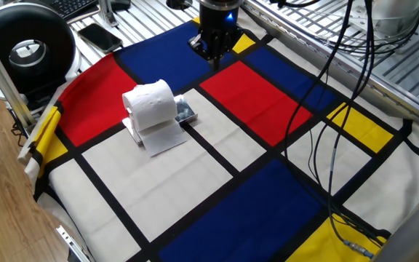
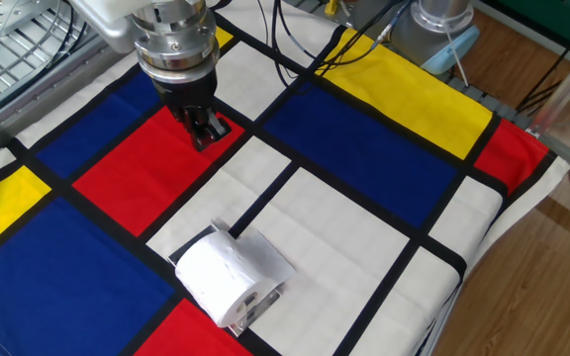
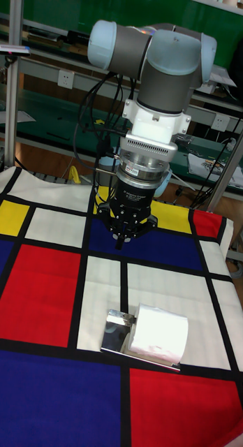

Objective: Take the roll of paper down from the shelf

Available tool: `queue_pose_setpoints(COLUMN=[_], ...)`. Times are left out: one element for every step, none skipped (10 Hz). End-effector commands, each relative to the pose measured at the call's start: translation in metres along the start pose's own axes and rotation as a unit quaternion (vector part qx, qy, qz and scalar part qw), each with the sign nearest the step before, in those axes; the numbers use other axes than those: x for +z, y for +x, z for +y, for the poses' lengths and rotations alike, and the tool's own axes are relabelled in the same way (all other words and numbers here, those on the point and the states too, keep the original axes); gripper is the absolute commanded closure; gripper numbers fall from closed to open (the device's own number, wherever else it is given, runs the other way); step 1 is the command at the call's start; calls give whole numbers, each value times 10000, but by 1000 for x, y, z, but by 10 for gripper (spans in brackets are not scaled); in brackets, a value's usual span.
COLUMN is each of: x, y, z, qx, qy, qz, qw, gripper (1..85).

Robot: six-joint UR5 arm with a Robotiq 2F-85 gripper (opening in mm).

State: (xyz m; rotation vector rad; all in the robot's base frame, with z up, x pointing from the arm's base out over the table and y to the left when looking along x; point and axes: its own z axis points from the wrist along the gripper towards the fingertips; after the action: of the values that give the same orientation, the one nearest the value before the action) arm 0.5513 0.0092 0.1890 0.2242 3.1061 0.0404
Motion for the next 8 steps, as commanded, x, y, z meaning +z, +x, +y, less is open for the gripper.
queue_pose_setpoints(x=[-1, -1, -1, -2, -2, -1, -1, -1], y=[-7, -7, -6, -9, -8, -10, -12, -10], z=[-2, -7, 2, 21, 15, 3, -1, 2], qx=[25, 167, 205, 222, 284, 204, -22, -119], qy=[20, 118, -59, -414, -303, -63, 7, -49], qz=[-125, -135, -122, -156, -135, -191, -223, -191], qw=[9999, 9997, 9997, 9988, 9990, 9996, 9997, 9997], gripper=[847, 847, 847, 847, 847, 847, 840, 833])
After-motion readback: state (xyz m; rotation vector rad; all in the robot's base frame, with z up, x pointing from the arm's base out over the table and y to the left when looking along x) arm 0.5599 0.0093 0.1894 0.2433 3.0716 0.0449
